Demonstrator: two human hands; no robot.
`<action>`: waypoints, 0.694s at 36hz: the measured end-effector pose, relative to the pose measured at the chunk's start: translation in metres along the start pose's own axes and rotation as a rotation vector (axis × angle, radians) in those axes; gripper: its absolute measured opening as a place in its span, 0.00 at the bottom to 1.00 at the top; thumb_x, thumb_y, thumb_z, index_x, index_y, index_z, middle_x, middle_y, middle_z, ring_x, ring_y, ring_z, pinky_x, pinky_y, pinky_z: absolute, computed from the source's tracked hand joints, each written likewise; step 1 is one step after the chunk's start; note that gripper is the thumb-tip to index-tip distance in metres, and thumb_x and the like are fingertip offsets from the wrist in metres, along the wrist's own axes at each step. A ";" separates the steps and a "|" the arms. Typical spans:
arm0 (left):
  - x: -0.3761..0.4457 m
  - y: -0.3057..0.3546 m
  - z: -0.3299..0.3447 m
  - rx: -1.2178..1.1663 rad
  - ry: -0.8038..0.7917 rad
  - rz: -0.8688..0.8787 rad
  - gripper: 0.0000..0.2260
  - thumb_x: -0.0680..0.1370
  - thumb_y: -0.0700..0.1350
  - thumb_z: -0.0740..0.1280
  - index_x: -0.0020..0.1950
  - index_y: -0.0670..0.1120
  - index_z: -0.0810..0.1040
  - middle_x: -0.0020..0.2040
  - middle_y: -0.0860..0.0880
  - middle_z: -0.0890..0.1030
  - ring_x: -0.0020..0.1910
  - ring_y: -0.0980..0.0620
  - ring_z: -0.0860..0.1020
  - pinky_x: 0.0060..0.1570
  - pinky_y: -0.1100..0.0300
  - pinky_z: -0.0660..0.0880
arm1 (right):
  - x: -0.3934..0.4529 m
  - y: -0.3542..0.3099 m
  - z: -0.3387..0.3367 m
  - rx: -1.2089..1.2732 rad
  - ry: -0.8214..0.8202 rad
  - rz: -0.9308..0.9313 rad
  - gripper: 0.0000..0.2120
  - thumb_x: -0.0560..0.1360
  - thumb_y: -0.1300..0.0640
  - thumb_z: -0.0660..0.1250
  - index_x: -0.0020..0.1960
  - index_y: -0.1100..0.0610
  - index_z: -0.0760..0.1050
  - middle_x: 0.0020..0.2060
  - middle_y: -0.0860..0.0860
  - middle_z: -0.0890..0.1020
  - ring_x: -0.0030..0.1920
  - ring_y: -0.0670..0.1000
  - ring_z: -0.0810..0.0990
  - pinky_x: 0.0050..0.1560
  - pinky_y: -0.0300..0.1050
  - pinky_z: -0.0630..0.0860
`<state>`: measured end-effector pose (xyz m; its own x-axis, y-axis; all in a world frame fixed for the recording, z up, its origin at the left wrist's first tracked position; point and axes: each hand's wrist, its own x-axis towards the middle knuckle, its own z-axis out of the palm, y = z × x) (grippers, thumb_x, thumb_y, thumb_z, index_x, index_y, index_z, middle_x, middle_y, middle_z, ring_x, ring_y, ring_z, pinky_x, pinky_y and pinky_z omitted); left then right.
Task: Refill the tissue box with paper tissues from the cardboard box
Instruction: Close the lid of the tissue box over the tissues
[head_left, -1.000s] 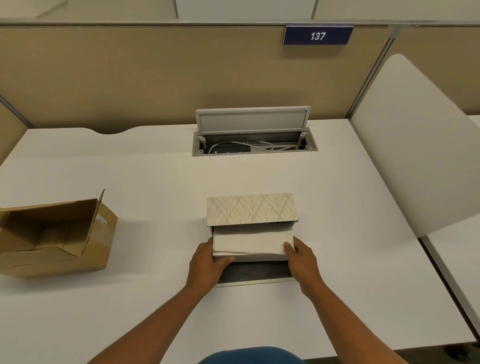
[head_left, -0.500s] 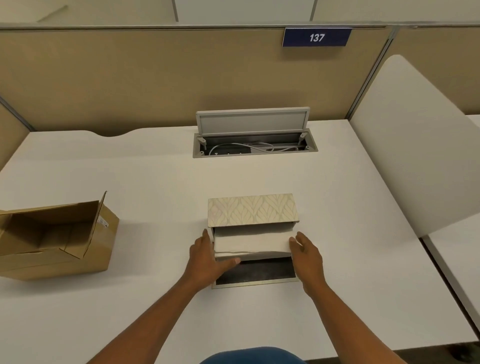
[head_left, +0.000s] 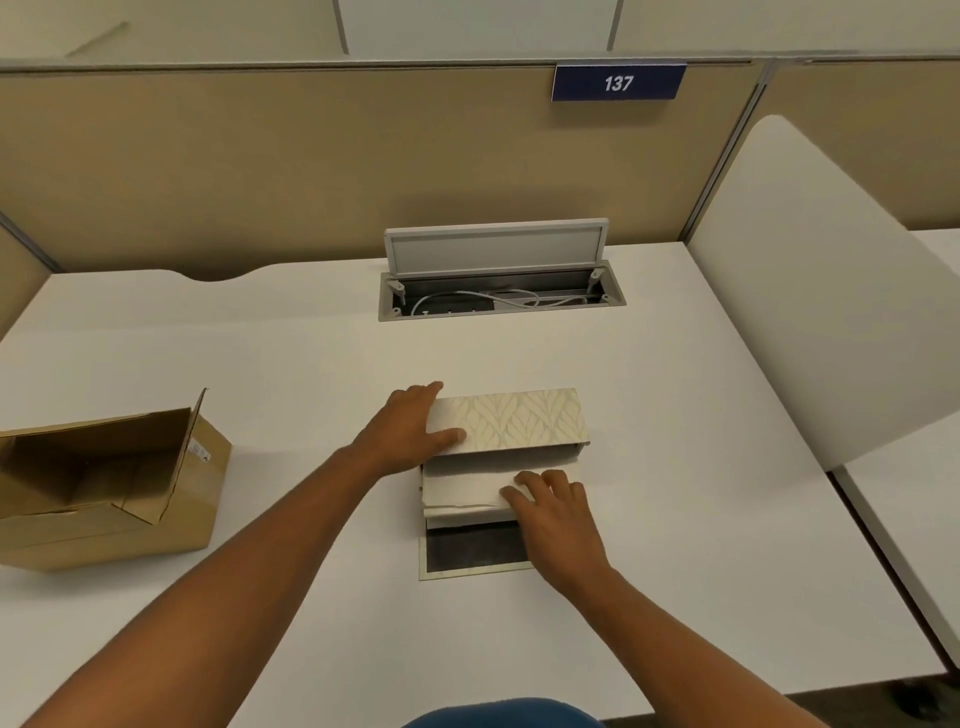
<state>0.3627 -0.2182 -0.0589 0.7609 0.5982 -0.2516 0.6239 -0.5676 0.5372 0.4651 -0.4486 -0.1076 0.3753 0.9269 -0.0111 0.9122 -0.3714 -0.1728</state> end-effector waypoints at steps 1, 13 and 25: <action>0.001 0.001 0.000 0.041 -0.017 -0.001 0.39 0.75 0.62 0.70 0.80 0.48 0.57 0.78 0.46 0.64 0.75 0.43 0.63 0.70 0.46 0.65 | 0.000 0.001 0.000 0.001 -0.001 -0.002 0.31 0.58 0.58 0.84 0.59 0.52 0.80 0.58 0.54 0.82 0.56 0.59 0.78 0.50 0.52 0.78; -0.026 0.003 0.009 0.114 0.094 0.052 0.34 0.73 0.60 0.73 0.74 0.49 0.67 0.71 0.48 0.70 0.68 0.47 0.67 0.63 0.52 0.70 | -0.007 0.001 0.013 0.024 0.041 0.042 0.31 0.62 0.52 0.83 0.63 0.51 0.78 0.61 0.53 0.81 0.60 0.58 0.76 0.54 0.53 0.76; -0.056 0.009 0.022 0.142 0.198 0.105 0.31 0.70 0.60 0.76 0.67 0.50 0.69 0.63 0.51 0.71 0.61 0.53 0.67 0.51 0.61 0.71 | -0.031 0.020 0.030 0.114 0.348 -0.003 0.19 0.69 0.62 0.77 0.59 0.57 0.80 0.57 0.54 0.83 0.59 0.57 0.77 0.54 0.52 0.74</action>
<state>0.3301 -0.2691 -0.0576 0.7819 0.6227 -0.0304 0.5724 -0.6979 0.4304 0.4672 -0.4832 -0.1401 0.4241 0.8463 0.3222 0.8966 -0.3424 -0.2809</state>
